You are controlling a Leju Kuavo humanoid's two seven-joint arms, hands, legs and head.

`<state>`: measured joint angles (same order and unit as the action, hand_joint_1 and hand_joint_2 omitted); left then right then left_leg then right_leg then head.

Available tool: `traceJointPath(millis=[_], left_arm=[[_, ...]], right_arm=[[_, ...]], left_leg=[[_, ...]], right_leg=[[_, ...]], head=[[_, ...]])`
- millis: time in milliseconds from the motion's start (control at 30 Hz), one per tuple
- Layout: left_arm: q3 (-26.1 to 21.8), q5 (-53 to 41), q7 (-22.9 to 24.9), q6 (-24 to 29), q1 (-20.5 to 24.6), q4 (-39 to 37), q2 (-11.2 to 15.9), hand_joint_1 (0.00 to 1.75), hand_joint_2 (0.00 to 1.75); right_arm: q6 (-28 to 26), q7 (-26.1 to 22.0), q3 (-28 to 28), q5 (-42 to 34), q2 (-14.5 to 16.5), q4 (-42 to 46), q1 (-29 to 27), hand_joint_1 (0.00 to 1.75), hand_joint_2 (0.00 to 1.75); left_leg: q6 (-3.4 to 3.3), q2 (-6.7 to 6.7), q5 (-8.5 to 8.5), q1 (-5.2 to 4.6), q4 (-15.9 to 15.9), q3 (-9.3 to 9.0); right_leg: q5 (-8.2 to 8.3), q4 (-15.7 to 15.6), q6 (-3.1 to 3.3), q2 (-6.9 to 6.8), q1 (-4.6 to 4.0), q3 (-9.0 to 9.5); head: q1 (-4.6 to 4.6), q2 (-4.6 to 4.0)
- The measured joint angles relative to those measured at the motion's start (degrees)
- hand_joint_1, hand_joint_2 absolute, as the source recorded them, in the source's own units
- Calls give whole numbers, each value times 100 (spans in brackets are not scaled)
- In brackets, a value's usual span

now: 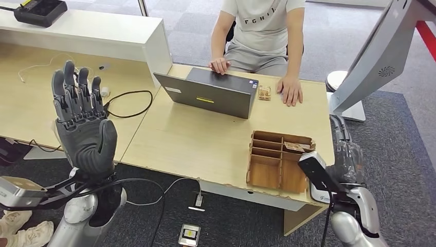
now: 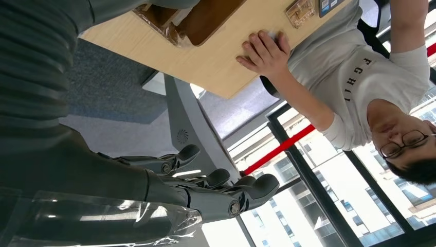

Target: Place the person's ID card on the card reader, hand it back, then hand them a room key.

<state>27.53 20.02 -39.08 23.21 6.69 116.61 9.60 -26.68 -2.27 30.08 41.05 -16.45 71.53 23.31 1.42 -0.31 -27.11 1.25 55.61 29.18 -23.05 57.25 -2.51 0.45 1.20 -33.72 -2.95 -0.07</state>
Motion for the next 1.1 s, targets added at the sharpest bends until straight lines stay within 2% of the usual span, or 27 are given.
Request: traceJointPath(millis=[500,933,1000,1100], left_arm=[[-19,-57,-39,125,-62,16,0,0,175],[-58,-100,-55,163,-136,79,0,0,175],[-66,-100,-55,165,-136,82,0,0,175],[-84,-101,-55,167,-136,89,0,0,175]], right_arm=[[-16,-186,348,84,362,-1409,600,0,175],[-48,-325,509,-121,566,-2504,781,0,175],[-47,-331,521,-127,590,-2589,803,5,175],[-47,-355,548,-132,626,-2691,824,28,175]], left_leg=[[0,-1,0,1,0,0],[0,-2,0,1,0,0],[0,-2,0,1,0,0],[0,-2,0,1,0,0]], right_leg=[[0,1,0,0,-1,-1],[0,1,0,-1,-1,-2],[0,1,0,-1,-1,-2],[0,1,0,-1,-1,-1]], head=[[0,0],[0,0],[0,0],[0,0]])
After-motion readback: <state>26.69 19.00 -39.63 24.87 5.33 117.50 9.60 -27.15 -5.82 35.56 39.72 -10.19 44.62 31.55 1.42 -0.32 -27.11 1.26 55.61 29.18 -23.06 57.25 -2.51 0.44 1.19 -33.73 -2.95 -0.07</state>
